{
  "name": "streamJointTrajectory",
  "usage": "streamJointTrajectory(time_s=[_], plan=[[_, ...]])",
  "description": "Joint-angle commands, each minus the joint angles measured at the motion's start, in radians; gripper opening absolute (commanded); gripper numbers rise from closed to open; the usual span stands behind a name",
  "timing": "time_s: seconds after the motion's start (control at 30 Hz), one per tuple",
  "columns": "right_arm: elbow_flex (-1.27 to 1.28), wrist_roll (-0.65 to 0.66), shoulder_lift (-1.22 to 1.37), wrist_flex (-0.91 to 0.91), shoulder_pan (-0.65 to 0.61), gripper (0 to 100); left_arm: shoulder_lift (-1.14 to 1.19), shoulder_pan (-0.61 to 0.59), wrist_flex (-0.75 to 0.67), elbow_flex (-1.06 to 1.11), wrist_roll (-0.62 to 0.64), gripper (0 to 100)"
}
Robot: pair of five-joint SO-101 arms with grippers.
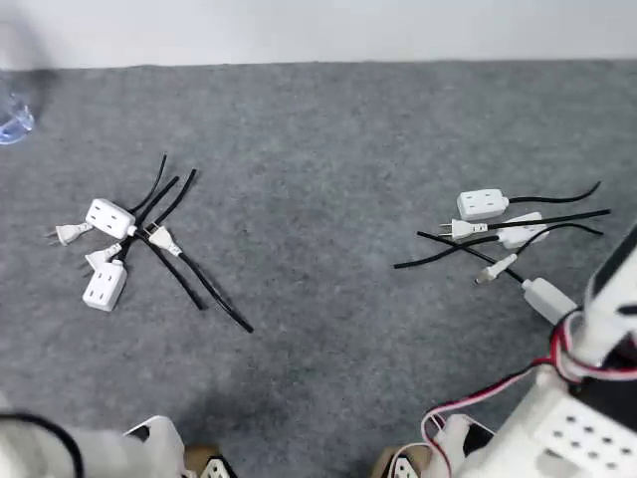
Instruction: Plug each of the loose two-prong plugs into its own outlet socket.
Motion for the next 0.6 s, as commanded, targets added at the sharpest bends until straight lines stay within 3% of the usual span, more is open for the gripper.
streamJointTrajectory(time_s=[0.0,0.27,0.43,0.57], plan=[[-0.18,-0.068,0.102,0.213,-0.015,49.3,0.206,0.006,0.092,-0.182,-0.029,22],[-0.417,-0.181,0.283,0.564,-0.021,49.3,0.367,0.029,0.135,-0.216,-0.066,22],[-0.562,-0.206,0.349,0.739,-0.102,49.3,0.384,0.138,0.16,-0.216,-0.219,22],[-0.635,-0.206,0.383,0.837,-0.202,49.3,0.385,0.186,0.192,-0.217,-0.226,22]])
